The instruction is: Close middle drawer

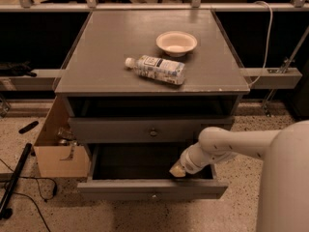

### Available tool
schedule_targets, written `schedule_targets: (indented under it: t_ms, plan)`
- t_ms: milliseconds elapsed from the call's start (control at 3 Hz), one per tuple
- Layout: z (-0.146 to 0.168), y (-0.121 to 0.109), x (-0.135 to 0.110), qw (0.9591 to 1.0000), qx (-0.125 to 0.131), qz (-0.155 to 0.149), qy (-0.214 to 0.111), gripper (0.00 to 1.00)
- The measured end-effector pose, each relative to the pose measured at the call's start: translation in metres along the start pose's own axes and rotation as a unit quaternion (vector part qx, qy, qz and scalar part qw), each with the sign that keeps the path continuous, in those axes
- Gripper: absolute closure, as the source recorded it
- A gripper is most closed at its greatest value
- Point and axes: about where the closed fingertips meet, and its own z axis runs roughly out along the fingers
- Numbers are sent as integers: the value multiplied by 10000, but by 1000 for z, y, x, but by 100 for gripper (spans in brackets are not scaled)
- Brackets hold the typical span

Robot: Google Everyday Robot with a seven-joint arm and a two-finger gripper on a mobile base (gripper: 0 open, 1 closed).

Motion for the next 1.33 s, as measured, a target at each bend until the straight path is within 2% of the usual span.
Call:
schedule_targets:
  t_ms: [333,667,1000,1333]
  plan:
    - [0,2,3,10000,-7,23,-11,0]
    - [0,2,3,10000,-7,23,-11,0]
    - [-20,15,13,9998,-129,125,-74,0]
    - [-51,37,49,9986,-302,428,60,0]
